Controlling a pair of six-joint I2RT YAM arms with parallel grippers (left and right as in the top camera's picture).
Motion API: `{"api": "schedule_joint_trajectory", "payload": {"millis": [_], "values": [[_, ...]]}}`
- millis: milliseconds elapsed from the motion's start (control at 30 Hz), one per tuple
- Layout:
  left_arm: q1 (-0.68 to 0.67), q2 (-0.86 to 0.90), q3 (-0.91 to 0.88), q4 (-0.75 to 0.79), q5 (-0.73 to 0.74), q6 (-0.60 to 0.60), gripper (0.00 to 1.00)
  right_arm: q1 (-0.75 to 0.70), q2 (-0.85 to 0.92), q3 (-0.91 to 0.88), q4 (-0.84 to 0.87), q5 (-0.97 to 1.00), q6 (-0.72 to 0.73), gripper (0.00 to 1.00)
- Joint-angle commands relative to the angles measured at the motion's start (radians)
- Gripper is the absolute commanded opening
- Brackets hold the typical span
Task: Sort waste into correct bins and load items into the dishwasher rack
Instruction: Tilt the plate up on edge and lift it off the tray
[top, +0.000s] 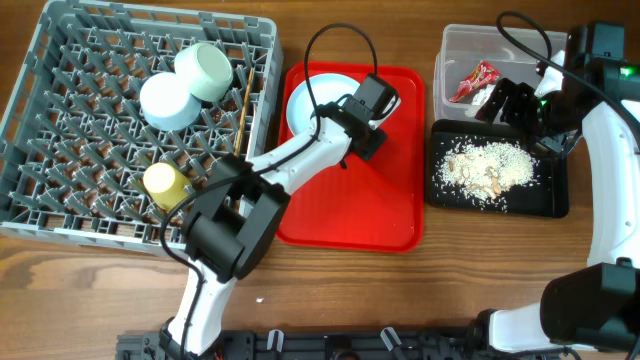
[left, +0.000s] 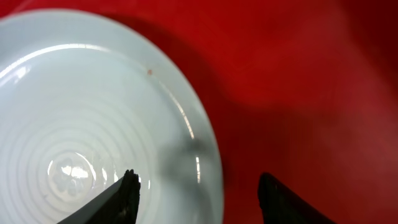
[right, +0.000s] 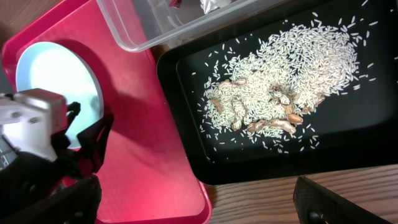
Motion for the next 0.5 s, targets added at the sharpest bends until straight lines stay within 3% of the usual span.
{"api": "schedule_joint_trajectory", "payload": {"millis": [0,67,133,233,300,400,467], "values": [[0.005,0.044,-0.009,-0.005,-0.049,-0.012,0.57,-0.001,-0.012,0.006,-0.002,-0.005,-0.021,1.0],[0.006,0.063,-0.009,-0.017,-0.063,-0.013,0.56,-0.001,-0.012,0.006,-0.002,-0.005,-0.021,1.0],[0.005,0.079,-0.009,-0.037,-0.089,-0.013,0.46,-0.002,-0.012,0.006,-0.002,-0.005,-0.021,1.0],[0.005,0.087,-0.009,-0.057,-0.119,-0.013,0.24,-0.002,-0.012,0.006,-0.002,-0.005,-0.021,1.0],[0.004,0.087,-0.009,-0.056,-0.158,-0.013,0.15,-0.002,-0.012,0.006,-0.002,-0.005,-0.021,1.0],[0.003,0.087,-0.009,-0.053,-0.225,-0.012,0.05,-0.001,-0.012,0.006,-0.002,-0.005,-0.021,1.0],[0.003,0.087,-0.009,-0.054,-0.256,0.011,0.04,-0.001,-0.012,0.006,-0.002,-0.005,-0.021,1.0]]}}
